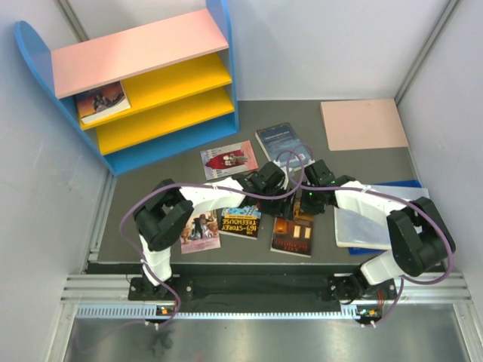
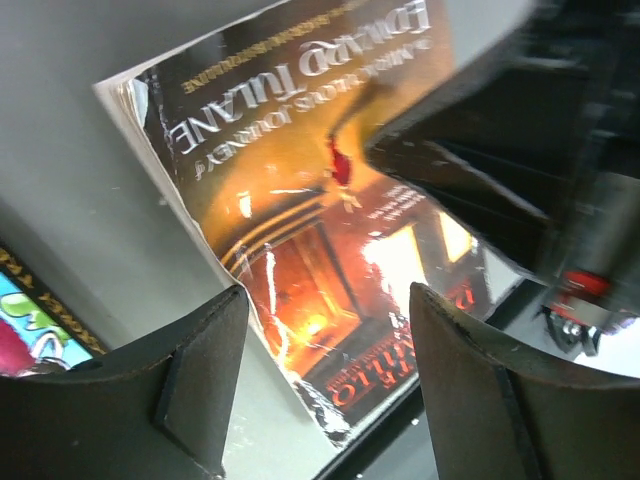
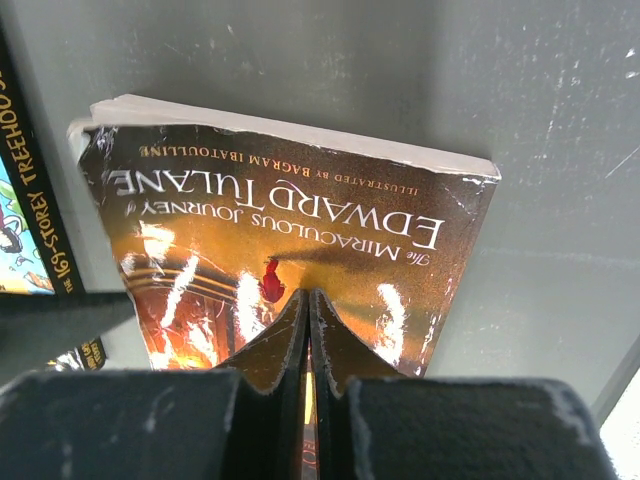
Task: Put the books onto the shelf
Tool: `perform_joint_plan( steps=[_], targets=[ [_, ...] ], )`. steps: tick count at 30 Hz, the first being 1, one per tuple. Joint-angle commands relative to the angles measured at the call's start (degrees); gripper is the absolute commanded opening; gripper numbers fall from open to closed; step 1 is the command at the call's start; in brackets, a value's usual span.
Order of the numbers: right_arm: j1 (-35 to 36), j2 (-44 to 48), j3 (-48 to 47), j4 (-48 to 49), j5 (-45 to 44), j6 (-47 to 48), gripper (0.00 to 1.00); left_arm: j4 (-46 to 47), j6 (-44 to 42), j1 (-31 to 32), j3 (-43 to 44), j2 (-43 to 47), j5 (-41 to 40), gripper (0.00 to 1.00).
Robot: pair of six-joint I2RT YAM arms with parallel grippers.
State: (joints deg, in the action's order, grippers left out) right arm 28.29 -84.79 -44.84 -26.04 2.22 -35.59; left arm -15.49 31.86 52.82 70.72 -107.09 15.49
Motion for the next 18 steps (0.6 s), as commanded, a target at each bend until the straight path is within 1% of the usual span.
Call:
perform_joint_plan(
  steps=[1, 6, 8, 13, 16, 18],
  targets=[
    [-0.1, -4.5, 4.2, 2.0, -3.4, 1.0, 0.00, 1.9, 1.5, 1.2, 0.5, -2.7, 4.1, 0.68],
    [-0.2, -4.2, 4.3, 2.3, -3.2, 1.1, 0.00, 3.0, 1.5, 1.2, -1.7, -1.7, 3.7, 0.62],
    [-0.2, -4.2, 4.3, 2.4, -3.0, 1.1, 0.00, 5.8, 2.1, 1.2, -3.2, -0.2, 4.4, 0.61],
    [-0.1, -4.7, 4.5, 3.0, -2.5, 1.4, 0.00, 12.8, 3.3, 1.2, -5.1, 1.7, 8.8, 0.59],
    [-0.1, -4.7, 4.5, 3.1, -2.5, 1.6, 0.00, 15.0, 3.8, 1.2, -5.9, 2.3, 11.6, 0.54],
    [-0.2, -4.6, 4.5, 3.2, -2.5, 1.6, 0.00, 18.0, 4.0, 1.2, -6.6, 2.7, 12.5, 0.54]
  ],
)
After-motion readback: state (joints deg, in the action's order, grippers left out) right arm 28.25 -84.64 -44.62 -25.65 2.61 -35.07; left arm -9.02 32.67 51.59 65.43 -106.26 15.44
